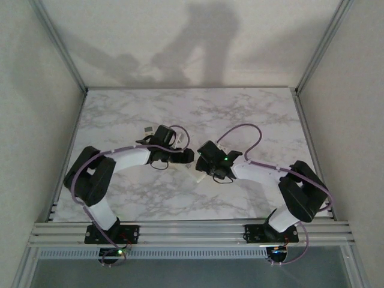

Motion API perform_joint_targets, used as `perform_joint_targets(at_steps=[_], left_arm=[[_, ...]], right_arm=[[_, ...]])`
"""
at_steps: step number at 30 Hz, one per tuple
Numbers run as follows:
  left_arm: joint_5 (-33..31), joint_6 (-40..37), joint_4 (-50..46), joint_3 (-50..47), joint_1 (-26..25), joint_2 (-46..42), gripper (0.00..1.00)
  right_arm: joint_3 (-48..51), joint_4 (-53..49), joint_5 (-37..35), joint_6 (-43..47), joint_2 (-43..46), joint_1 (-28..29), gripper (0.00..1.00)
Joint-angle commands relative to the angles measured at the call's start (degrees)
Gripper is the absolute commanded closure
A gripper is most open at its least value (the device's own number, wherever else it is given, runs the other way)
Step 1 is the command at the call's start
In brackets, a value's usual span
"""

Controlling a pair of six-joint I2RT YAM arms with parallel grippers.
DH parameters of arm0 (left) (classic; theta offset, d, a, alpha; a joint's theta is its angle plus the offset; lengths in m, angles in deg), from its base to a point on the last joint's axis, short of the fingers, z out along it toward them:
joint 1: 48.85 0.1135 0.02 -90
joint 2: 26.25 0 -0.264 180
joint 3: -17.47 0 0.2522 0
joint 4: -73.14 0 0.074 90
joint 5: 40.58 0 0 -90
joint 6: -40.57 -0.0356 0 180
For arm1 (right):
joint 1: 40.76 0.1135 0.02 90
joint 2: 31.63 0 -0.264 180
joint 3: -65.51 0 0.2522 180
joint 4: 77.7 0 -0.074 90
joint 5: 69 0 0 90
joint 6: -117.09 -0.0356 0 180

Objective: Load the batteries into the remote control

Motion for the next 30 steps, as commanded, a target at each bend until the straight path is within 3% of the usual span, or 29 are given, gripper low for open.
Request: perform_joint_targets(at_steps=[1, 5, 13, 20, 25, 30], left_arm=[[-8.3, 5.3, 1.6, -2.1, 1.7, -9.1, 0.1], [-10.2, 12.7, 4.5, -7.5, 5.4, -17.9, 0.09], [-8.8, 17.4, 1.7, -11.9, 9.0, -26.8, 0.05], [-7.8, 20.5, 0.7, -14.1, 10.1, -30.8, 0.04], [-1.0, 21.7, 2.0, -15.3, 10.7, -31.3, 0.07], [2.7, 22.5, 0.4, -15.7, 11.3, -29.9, 0.07]], right_arm=[[-6.2, -5.9, -2.2, 21.4, -1.5, 0.1, 0.19], [-14.4, -11.5, 1.9, 35.4, -8.5, 0.4, 0.15], [-23.8, -15.7, 6.5, 41.3, -20.3, 1.3, 0.05], [-25.5, -17.0, 5.3, 42.7, -24.9, 2.6, 0.23], [-25.2, -17.1, 7.4, 44.1, -25.4, 2.6, 0.49], [-25.7, -17.0, 8.7, 44.3, -24.9, 2.6, 0.52]])
